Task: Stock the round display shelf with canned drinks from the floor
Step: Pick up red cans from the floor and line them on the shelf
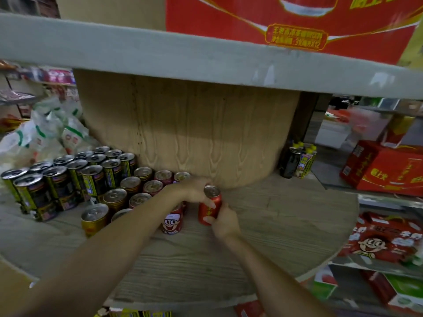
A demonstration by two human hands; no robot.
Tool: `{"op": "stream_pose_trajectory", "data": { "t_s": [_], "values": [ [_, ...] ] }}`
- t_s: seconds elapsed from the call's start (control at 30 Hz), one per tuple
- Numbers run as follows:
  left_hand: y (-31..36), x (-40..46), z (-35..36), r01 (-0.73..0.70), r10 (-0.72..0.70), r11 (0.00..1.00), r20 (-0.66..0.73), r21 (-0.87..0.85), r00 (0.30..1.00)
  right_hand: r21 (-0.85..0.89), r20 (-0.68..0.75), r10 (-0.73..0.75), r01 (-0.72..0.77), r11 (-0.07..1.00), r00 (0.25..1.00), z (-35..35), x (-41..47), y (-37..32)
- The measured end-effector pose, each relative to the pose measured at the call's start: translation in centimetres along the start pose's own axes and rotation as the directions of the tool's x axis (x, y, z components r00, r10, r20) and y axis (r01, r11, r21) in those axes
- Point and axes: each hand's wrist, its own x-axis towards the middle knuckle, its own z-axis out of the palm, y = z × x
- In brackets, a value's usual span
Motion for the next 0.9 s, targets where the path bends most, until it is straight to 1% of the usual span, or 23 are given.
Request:
{"op": "stream_pose_trajectory", "data": {
  "t_s": [0.1, 0.13, 0.2, 0.27, 0.47, 0.63, 0.77, 0.9],
  "values": [
    [-1.0, 1.1, -0.9, -0.026, 0.037, 0.994, -0.104, 0.108, 0.994, -0.019, -0.004, -0.002, 0.002, 1.000, 1.000, 0.4, 2.3, -0.9],
    [-1.2, 1.4, -1.1, -0.048, 0.063, 0.991, -0.118, 0.129, 0.991, -0.026, -0.002, -0.002, 0.002, 1.000, 1.000, 0.6, 3.1, -1.2],
    [-2.0, 2.2, -1.4, -0.061, 0.074, 0.991, -0.118, 0.115, 0.990, -0.047, 0.015, -0.006, 0.007, 0.999, 1.000, 0.9, 4.5, -1.8],
    [-2.8, 3.1, -1.6, -0.043, 0.054, 0.994, -0.117, 0.096, 0.992, -0.052, 0.028, -0.013, 0.015, 0.999, 1.000, 1.3, 6.0, -2.3],
    [-3.4, 5.2, -0.8, -0.012, 0.078, 0.964, -0.243, 0.264, 0.967, -0.107, 0.070, -0.009, 0.016, 0.994, 0.998, 1.7, 9.8, -3.7],
    [-3.4, 6.3, -1.2, 0.034, 0.020, 0.975, -0.235, 0.221, 0.972, -0.125, 0.110, 0.005, 0.009, 0.992, 0.994, 1.7, 11.3, -3.5],
    [-2.8, 6.0, -0.9, 0.060, -0.003, 0.973, -0.253, 0.221, 0.967, -0.106, 0.078, -0.002, 0.011, 0.994, 0.997, 1.9, 10.8, -3.2],
    [-1.6, 5.1, 0.0, 0.088, -0.009, 0.959, -0.282, 0.268, 0.959, -0.115, 0.096, -0.079, 0.089, 0.989, 0.992, 1.1, 9.4, -2.5]
  ]
}}
